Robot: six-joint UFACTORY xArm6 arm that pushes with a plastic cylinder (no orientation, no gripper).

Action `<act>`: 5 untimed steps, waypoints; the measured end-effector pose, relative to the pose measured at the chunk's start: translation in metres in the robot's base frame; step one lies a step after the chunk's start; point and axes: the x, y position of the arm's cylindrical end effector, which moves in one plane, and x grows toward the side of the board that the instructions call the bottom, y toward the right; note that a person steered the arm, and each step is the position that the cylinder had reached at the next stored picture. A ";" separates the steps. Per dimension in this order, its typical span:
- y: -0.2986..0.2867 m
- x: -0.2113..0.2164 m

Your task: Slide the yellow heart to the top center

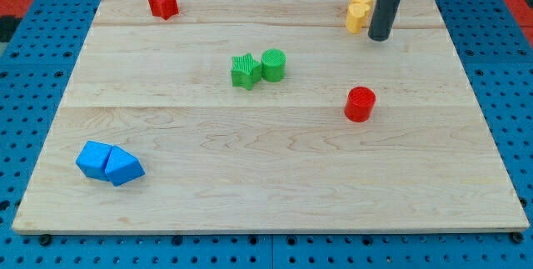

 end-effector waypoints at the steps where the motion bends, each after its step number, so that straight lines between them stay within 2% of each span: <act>1: 0.041 0.000; 2: 0.030 -0.023; 3: -0.027 -0.037; 4: -0.115 -0.061; 5: -0.139 -0.063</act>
